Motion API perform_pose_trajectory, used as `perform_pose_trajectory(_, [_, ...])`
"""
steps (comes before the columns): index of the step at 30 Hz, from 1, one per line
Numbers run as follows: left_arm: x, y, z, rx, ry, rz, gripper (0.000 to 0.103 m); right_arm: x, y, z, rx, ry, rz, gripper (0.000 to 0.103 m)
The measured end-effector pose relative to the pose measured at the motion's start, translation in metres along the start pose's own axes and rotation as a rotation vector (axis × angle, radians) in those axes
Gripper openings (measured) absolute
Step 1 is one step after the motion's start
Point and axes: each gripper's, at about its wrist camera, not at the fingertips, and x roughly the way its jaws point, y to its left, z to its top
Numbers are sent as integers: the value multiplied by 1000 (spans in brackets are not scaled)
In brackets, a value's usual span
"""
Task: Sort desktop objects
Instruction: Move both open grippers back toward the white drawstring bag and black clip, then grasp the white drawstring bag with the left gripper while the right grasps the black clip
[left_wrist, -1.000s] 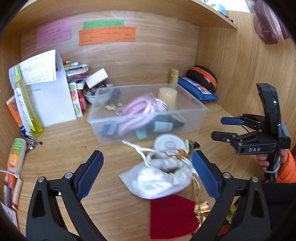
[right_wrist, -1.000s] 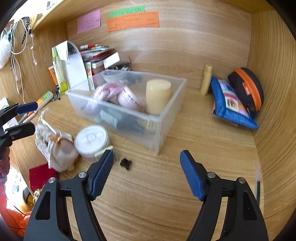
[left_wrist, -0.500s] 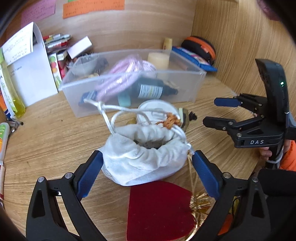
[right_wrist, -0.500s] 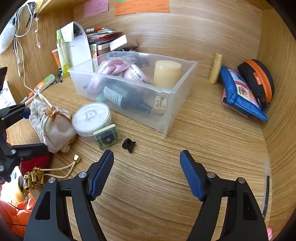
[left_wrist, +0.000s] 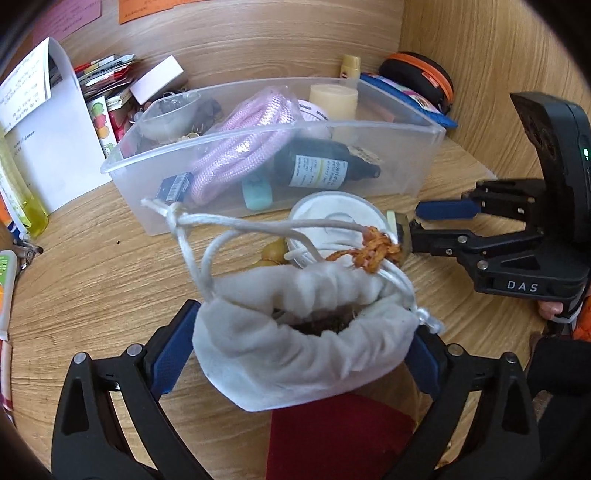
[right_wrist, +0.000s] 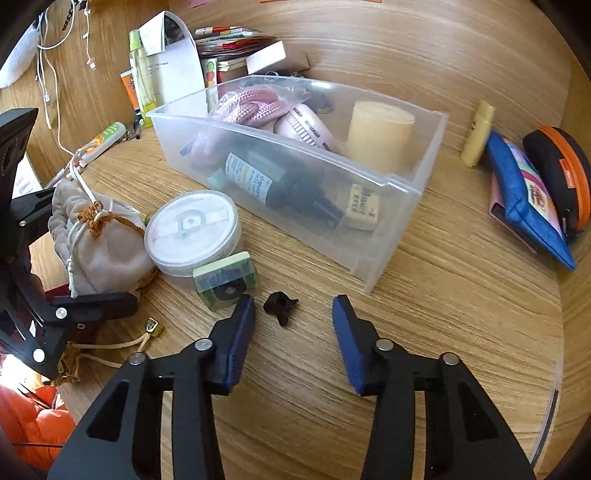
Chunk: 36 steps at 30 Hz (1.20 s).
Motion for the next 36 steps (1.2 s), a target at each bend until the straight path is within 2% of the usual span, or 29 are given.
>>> perform_pose_trajectory(1, [0,2,0,-10,-5,-5,99,0,0,1,-1,1,13,30])
perform_pose_trajectory(5, [1,8,2,-40,-6,-29,99,2,4,3,-24,6,16,23])
perform_pose_trajectory(6, [1,8,3,-44,-7,-31,99,2,5,3,-29,6,16,18])
perform_pose_trajectory(10, [2,8,6,-43,-15,-34,93,2,8,4,-40,8,19,18])
perform_pose_trajectory(12, [0,9,7,-42,-40,-26,82,2,9,4,-41,7,20,18])
perform_pose_trajectory(15, [2,8,10,-18,-51,0,75,1,10,4,-40,7,22,18])
perform_pose_trajectory(20, [1,7,10,-3,-68,4,72,0,10,3,-30,9,18,18])
perform_pose_trajectory(25, [-8,20,10,-49,-100,-11,72,-9,8,4,-15,-5,9,18])
perform_pose_trajectory(36, [-34,41,7,-105,-175,7,72,-39,0,8,27,-78,-17,18])
